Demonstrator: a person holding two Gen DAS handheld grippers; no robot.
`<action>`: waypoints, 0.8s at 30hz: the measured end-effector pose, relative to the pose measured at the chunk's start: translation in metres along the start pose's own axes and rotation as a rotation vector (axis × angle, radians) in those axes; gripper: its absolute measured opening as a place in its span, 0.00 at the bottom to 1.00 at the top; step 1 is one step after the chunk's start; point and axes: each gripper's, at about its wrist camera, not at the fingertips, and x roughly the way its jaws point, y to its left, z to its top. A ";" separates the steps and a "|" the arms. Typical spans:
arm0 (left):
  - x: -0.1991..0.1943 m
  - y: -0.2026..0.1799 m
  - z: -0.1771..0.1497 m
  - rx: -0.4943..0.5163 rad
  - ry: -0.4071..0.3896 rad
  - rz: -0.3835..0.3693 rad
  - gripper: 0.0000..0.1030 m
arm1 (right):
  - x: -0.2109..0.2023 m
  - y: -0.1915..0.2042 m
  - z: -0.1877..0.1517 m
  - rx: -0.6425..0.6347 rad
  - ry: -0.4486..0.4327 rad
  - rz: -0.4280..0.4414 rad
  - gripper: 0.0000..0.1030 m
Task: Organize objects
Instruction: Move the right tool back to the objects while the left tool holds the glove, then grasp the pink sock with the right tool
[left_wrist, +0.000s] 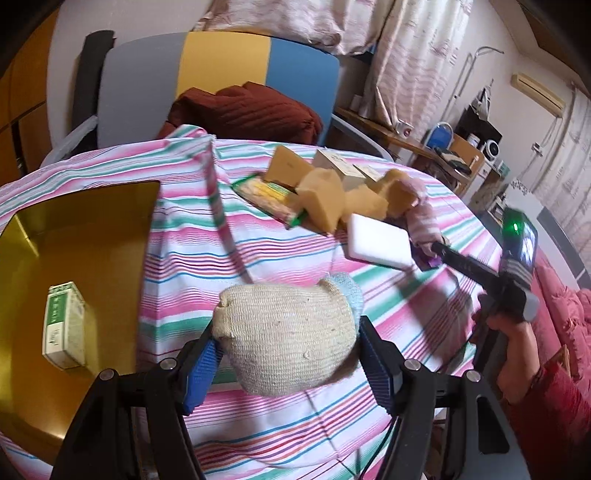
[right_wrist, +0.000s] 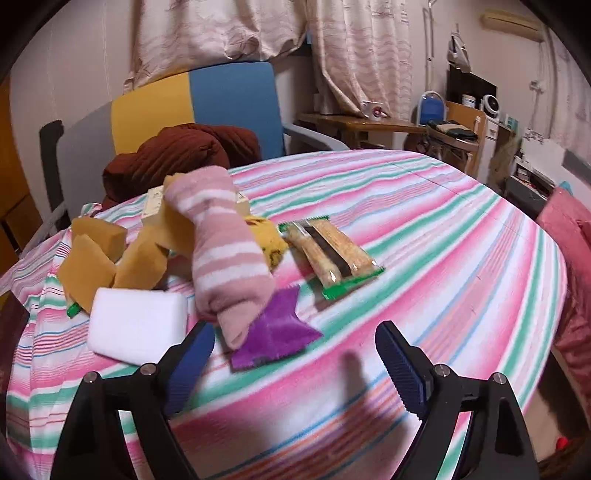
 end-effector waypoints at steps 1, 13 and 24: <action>0.002 -0.003 0.000 0.005 0.006 -0.002 0.67 | 0.002 0.002 0.004 -0.019 -0.014 0.012 0.87; 0.032 -0.024 0.006 0.047 0.076 -0.028 0.67 | 0.038 0.027 0.015 -0.102 -0.024 0.117 0.40; 0.102 -0.059 0.044 0.042 0.147 -0.170 0.67 | 0.031 -0.012 0.005 0.123 -0.117 0.112 0.33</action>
